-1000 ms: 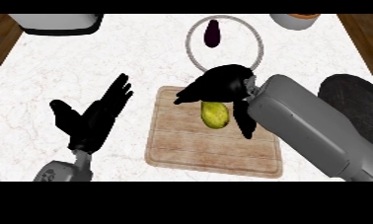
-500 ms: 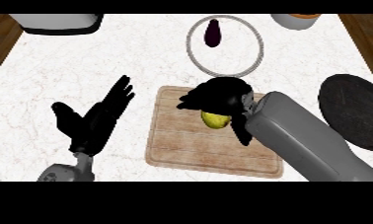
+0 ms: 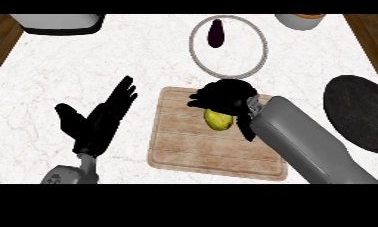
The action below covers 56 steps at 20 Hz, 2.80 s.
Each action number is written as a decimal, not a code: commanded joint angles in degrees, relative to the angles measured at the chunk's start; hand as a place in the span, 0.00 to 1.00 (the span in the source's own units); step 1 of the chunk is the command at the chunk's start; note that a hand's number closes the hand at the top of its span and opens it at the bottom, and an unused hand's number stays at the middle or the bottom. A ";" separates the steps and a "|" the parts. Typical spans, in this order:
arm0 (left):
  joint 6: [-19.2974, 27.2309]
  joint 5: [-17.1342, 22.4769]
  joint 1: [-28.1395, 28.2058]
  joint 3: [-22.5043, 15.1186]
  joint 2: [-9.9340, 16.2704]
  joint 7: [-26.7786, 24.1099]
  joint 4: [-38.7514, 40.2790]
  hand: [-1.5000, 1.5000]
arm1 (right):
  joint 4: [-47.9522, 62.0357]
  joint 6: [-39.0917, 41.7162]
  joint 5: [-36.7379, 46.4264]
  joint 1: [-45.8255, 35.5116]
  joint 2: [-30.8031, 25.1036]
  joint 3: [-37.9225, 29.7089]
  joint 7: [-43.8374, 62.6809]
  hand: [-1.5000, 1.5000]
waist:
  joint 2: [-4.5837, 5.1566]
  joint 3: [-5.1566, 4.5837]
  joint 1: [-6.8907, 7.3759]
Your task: Pick the pear from the cutting board and place it in the pan
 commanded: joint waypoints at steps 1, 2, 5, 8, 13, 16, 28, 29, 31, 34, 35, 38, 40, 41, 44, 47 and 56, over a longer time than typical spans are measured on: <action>-0.73 -1.52 1.48 0.04 -0.28 0.88 -1.86 0.50 | 4.82 -3.16 5.22 0.52 2.88 -1.57 -3.25 0.00 | -0.01 0.00 0.10; -1.53 -0.88 3.84 0.65 0.31 0.63 -3.82 0.50 | 3.09 -1.30 5.46 1.20 3.94 -2.35 -1.54 0.00 | -0.06 0.00 0.07; -1.28 -1.56 -0.07 1.77 -0.01 3.27 -3.06 0.50 | 7.06 -4.96 9.19 1.76 3.84 -2.16 -5.31 0.00 | -0.02 0.00 -0.01; -2.34 -0.90 3.52 1.39 -0.98 2.38 -5.18 0.50 | 9.78 -7.58 10.10 1.93 6.38 -4.63 -7.06 1.00 | -0.01 0.00 0.11; -0.98 -2.01 2.99 1.42 -1.93 3.22 -5.19 0.50 | 13.02 -18.36 15.26 1.35 8.48 -2.67 -11.49 1.00 | 0.02 0.02 0.33; -2.79 -3.00 2.18 2.38 -1.34 -0.09 -0.12 0.50 | 11.33 -16.19 15.15 4.02 9.05 -6.27 -2.77 1.00 | -0.10 -0.03 -0.60; -0.46 -2.18 6.11 4.43 -0.34 1.25 -3.27 0.50 | -3.19 -35.65 19.12 26.96 10.89 -21.15 40.67 1.00 | -1.83 -0.15 -6.14; 0.44 -1.99 4.28 5.12 -0.74 1.84 -3.07 0.50 | -7.21 -38.02 21.39 26.49 11.40 -20.42 42.84 1.00 | -1.97 -0.17 -6.57; -1.00 -1.67 7.04 4.14 -1.08 0.54 -2.28 0.50 | -13.80 -41.30 25.88 28.97 12.88 -17.70 47.11 1.00 | -1.97 -0.24 -5.83; -0.60 -2.07 5.56 4.43 -0.31 1.80 -3.91 0.50 | -26.32 -43.30 27.44 33.42 13.47 -17.31 50.78 1.00 | -1.79 -0.12 -5.40; -0.54 -1.30 4.76 4.06 -0.87 3.48 -4.32 0.50 | -30.53 -43.04 27.97 34.88 12.40 -17.58 51.50 1.00 | -1.49 -0.09 -4.86; -0.87 -2.87 5.26 2.90 -1.32 1.35 -3.81 0.50 | -41.69 -44.98 26.33 40.46 14.37 -17.18 53.20 1.00 | -1.02 -0.05 -3.88; -2.81 -0.74 3.79 5.35 -0.16 0.99 -1.94 0.50 | -45.90 -47.60 25.03 42.70 15.78 -17.20 53.35 1.00 | -0.57 -0.04 -2.83; -2.82 -0.76 3.27 4.80 -0.27 2.07 -2.53 0.50 | -48.73 -50.05 24.31 47.68 15.90 -15.33 52.48 1.00 | -0.59 0.01 -2.89; -1.89 -1.95 1.92 4.03 -1.86 2.02 -2.30 0.50 | -51.03 -53.78 17.61 52.49 11.75 -21.52 47.89 1.00 | -0.19 0.05 -1.37; -2.31 -3.17 1.52 3.23 -3.19 0.80 0.48 0.50 | -53.92 -52.79 10.76 53.30 10.10 -26.45 45.84 1.00 | -0.08 0.02 -0.91; -3.94 -3.85 1.06 4.54 -2.15 2.16 -0.80 0.50 | -27.34 -62.54 9.04 44.51 5.37 -40.00 32.65 1.00 | 0.04 0.03 -0.07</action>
